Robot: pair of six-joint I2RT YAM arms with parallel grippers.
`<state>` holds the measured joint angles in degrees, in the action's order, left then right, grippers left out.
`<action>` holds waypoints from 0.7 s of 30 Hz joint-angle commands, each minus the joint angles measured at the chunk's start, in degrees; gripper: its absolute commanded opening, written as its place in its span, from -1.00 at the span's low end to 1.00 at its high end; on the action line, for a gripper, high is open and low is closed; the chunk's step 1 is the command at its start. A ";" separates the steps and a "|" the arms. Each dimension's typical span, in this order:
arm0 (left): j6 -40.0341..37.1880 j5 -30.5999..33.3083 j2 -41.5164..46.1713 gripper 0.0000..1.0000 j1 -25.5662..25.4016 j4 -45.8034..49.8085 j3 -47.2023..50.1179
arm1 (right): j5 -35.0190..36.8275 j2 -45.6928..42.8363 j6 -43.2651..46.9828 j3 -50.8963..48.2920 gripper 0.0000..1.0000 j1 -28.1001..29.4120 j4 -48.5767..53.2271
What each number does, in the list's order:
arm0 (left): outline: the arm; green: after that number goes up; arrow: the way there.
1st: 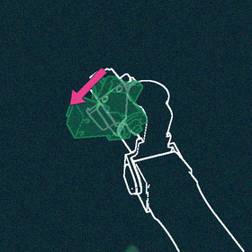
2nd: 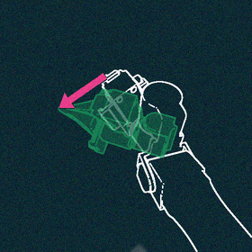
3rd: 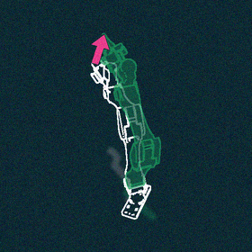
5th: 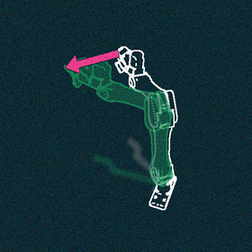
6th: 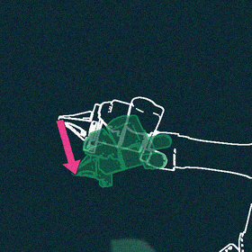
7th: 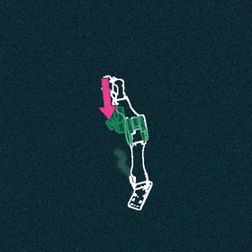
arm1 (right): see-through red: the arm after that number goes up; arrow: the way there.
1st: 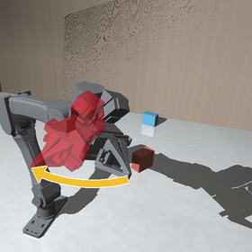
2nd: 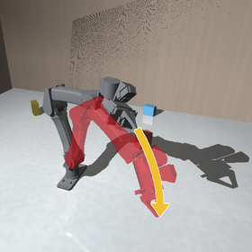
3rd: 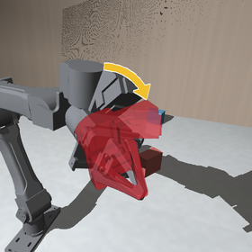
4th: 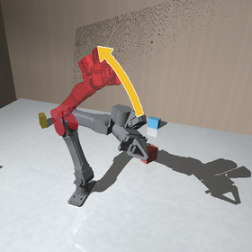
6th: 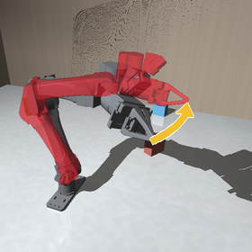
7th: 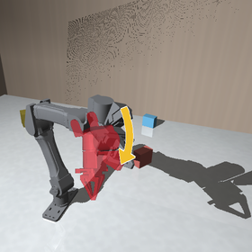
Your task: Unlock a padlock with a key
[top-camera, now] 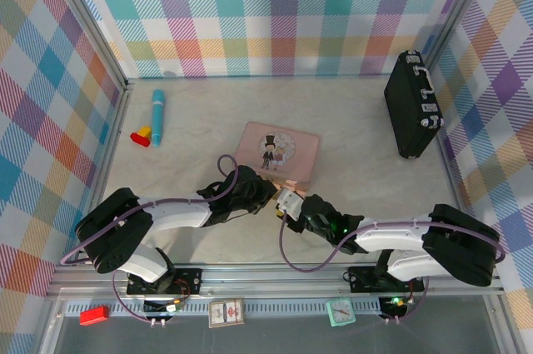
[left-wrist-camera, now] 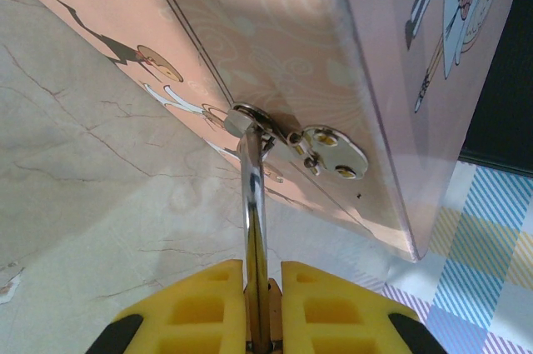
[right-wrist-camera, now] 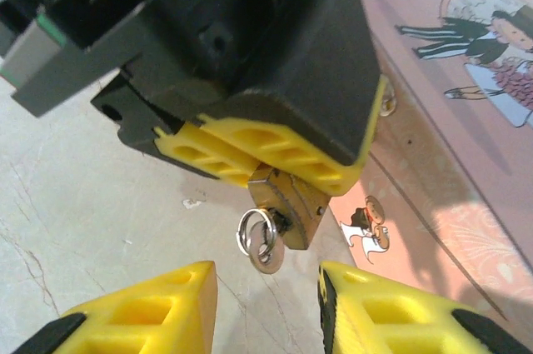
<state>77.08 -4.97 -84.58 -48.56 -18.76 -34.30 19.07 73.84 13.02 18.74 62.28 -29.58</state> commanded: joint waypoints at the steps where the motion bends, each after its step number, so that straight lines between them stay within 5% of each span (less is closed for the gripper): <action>1: -0.88 -1.31 2.22 -1.00 0.03 -4.43 -0.50 | 1.61 1.33 2.10 0.95 -0.26 0.64 -4.88; 21: -0.79 -2.19 0.60 -1.00 -0.50 -6.20 -0.76 | 4.92 6.13 3.42 1.30 -0.38 1.18 -10.31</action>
<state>77.06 -5.52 -84.60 -48.66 -19.59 -34.20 22.61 79.11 15.77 18.87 63.02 -37.54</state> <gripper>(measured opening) 0.114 0.317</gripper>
